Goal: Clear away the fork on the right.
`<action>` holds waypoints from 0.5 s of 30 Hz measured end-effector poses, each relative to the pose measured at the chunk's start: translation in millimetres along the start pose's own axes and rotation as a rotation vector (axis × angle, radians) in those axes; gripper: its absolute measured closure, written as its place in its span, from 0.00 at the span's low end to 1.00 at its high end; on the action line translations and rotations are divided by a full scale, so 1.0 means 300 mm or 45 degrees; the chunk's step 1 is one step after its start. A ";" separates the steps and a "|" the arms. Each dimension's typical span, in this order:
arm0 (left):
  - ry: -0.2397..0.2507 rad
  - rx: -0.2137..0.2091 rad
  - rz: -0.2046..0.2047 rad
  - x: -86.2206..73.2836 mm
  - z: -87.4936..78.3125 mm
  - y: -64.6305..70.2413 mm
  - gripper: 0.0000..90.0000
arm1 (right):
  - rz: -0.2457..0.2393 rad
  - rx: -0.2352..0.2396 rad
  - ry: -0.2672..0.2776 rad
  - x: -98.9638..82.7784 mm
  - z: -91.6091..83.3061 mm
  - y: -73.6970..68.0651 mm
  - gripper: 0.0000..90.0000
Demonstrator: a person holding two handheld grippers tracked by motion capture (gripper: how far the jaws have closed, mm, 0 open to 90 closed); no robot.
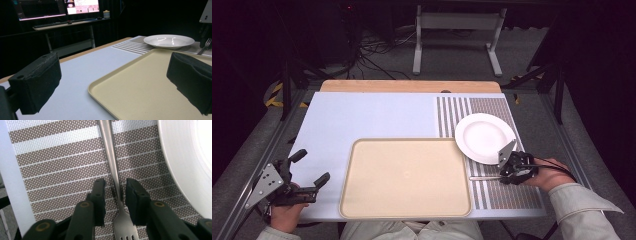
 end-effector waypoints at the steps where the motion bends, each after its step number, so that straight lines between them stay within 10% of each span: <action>1: -0.002 0.001 0.001 -0.001 0.000 0.000 0.00 | -0.014 0.003 -0.006 0.001 0.004 0.001 0.82; 15: 0.002 -0.004 0.004 0.000 0.000 0.001 0.00 | -0.075 0.012 -0.039 0.009 0.010 0.008 0.95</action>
Point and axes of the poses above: each handheld gripper's, and its own axes: z roughly forward along the jaws, x roughly out of its top, y roughly to its right, the point moved 10 cm from there along z, roughly forward along the jaws, and after that the axes turned 10 degrees about x, right-handed, at the moved point
